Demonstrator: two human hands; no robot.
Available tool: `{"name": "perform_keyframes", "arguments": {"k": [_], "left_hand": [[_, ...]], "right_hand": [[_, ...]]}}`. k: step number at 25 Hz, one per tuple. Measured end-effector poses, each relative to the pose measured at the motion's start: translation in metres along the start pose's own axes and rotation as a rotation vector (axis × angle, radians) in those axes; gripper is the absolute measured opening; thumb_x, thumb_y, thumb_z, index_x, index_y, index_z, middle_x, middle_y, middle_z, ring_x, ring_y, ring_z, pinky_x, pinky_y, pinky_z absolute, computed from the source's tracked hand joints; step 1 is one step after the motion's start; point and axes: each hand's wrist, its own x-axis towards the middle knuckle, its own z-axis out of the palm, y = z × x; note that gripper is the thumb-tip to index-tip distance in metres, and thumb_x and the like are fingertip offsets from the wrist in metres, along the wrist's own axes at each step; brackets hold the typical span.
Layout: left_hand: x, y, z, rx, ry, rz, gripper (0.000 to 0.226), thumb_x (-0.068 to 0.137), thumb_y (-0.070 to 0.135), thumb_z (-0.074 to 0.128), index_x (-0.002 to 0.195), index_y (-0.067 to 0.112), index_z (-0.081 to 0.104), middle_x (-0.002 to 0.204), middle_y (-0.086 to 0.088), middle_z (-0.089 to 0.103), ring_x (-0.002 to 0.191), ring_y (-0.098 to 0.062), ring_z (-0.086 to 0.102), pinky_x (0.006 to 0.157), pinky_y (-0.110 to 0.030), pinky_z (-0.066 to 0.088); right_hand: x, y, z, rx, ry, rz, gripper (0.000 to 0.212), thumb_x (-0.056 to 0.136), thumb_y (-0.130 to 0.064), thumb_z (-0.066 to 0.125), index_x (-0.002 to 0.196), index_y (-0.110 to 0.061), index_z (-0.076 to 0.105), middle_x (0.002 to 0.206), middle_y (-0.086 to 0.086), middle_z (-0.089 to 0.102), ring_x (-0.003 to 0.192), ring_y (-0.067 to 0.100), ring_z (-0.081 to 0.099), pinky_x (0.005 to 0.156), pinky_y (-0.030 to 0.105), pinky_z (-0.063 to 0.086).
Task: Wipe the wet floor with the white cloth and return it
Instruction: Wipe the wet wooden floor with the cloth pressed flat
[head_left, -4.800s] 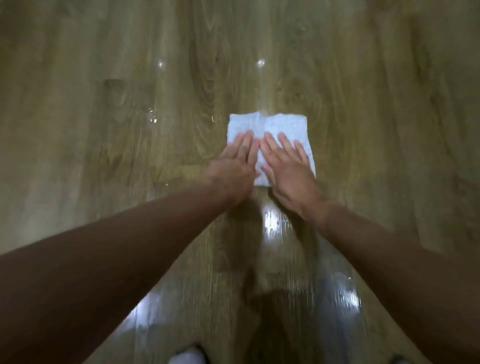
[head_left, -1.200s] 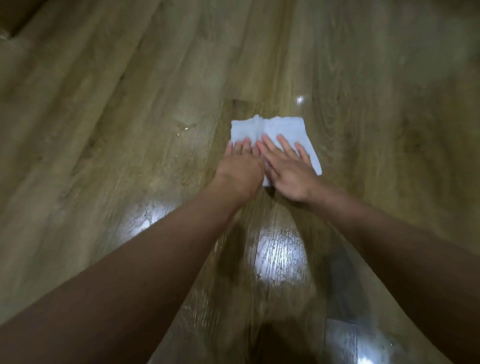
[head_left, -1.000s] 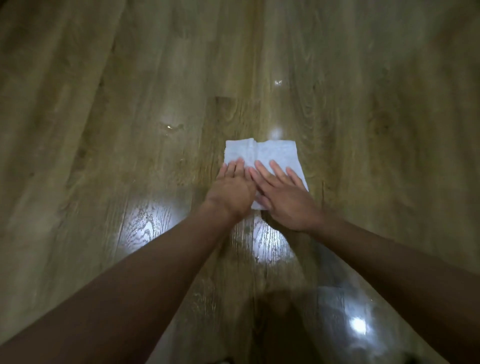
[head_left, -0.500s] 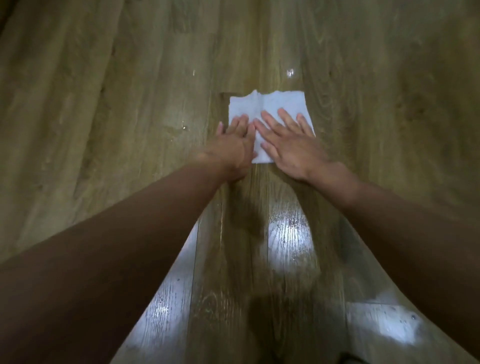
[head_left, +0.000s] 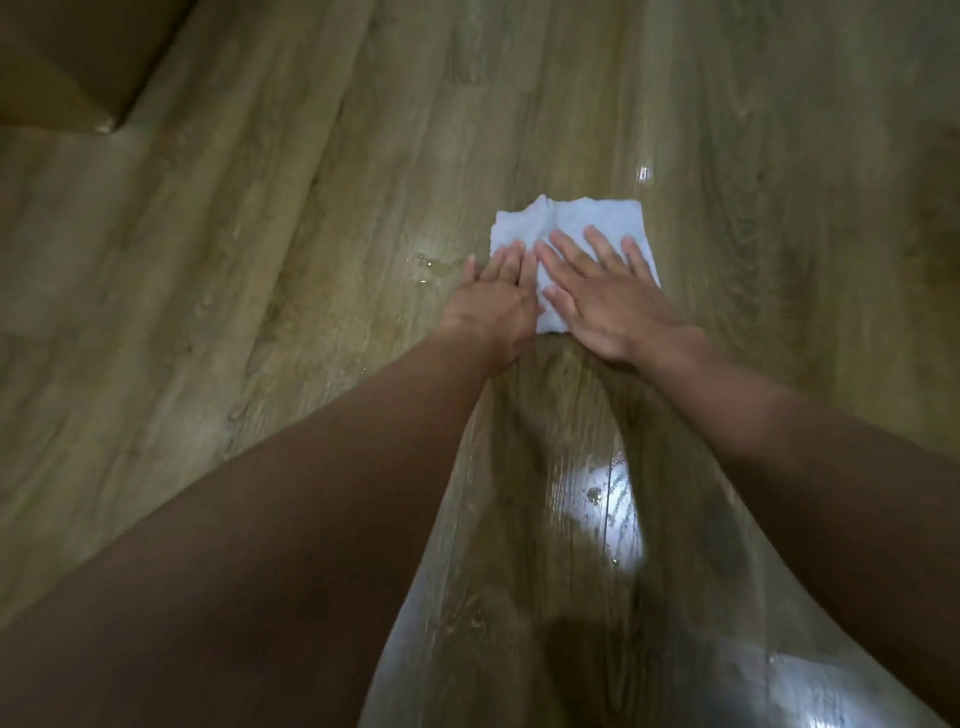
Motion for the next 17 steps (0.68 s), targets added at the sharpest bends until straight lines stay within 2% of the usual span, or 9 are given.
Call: {"name": "perform_keyframes", "arguments": {"k": [2,5,9,11,14,17], "left_hand": [[0.000,-0.003,0.002,0.017,-0.001,0.025,0.065,0.103,0.033,0.024,0.151,0.004,-0.007,0.160,-0.014,-0.009,0.149,-0.025,-0.006,0.121,-0.045,0.001],[-0.041,-0.018,0.029,0.040,0.090,0.128,0.061,0.104,0.035,0.018,0.152,0.002,-0.002,0.160,-0.018,-0.004,0.149,-0.028,-0.002,0.122,-0.040,0.003],[-0.092,-0.043,0.060,0.054,0.094,0.153,0.061,0.103,0.038,0.015,0.153,0.005,0.002,0.161,-0.013,0.000,0.149,-0.024,0.000,0.122,-0.040,0.004],[-0.070,-0.058,0.051,0.040,0.071,0.122,0.062,0.103,0.040,0.019,0.153,0.008,0.001,0.162,-0.009,0.000,0.149,-0.020,0.000,0.120,-0.042,0.000],[-0.019,-0.075,0.018,-0.016,0.022,0.023,0.062,0.103,0.035,0.027,0.153,0.008,0.003,0.162,-0.010,0.000,0.149,-0.021,0.002,0.119,-0.047,0.002],[-0.019,-0.069,0.018,0.022,0.009,-0.023,0.062,0.103,0.029,0.028,0.152,0.003,0.000,0.160,-0.016,-0.001,0.149,-0.027,0.004,0.119,-0.044,0.006]], "right_hand": [[-0.011,-0.010,0.004,0.004,0.021,0.040,0.055,0.100,-0.047,0.008,0.153,-0.035,0.002,0.162,-0.011,0.001,0.149,0.021,-0.006,0.117,0.045,-0.008],[-0.060,-0.046,0.018,-0.017,0.096,0.019,0.055,0.100,-0.044,0.009,0.154,-0.030,0.012,0.162,-0.006,0.011,0.150,0.027,0.002,0.119,0.050,0.000],[-0.085,-0.088,0.027,-0.051,0.066,-0.016,0.056,0.099,-0.042,0.018,0.152,-0.026,0.024,0.160,-0.002,0.022,0.148,0.030,0.014,0.117,0.055,0.011],[-0.053,-0.086,0.020,-0.066,0.066,-0.010,0.056,0.100,-0.044,0.015,0.153,-0.028,0.016,0.161,-0.008,0.014,0.149,0.026,0.007,0.119,0.052,0.004],[0.015,-0.084,0.004,0.070,-0.029,0.059,0.056,0.101,-0.043,0.013,0.154,-0.030,-0.002,0.162,-0.015,-0.005,0.149,0.020,-0.011,0.118,0.048,-0.008],[0.013,-0.087,0.001,0.058,-0.064,0.021,0.056,0.102,-0.042,0.012,0.154,-0.027,-0.002,0.162,-0.012,-0.006,0.148,0.022,-0.013,0.118,0.048,-0.009]]}}
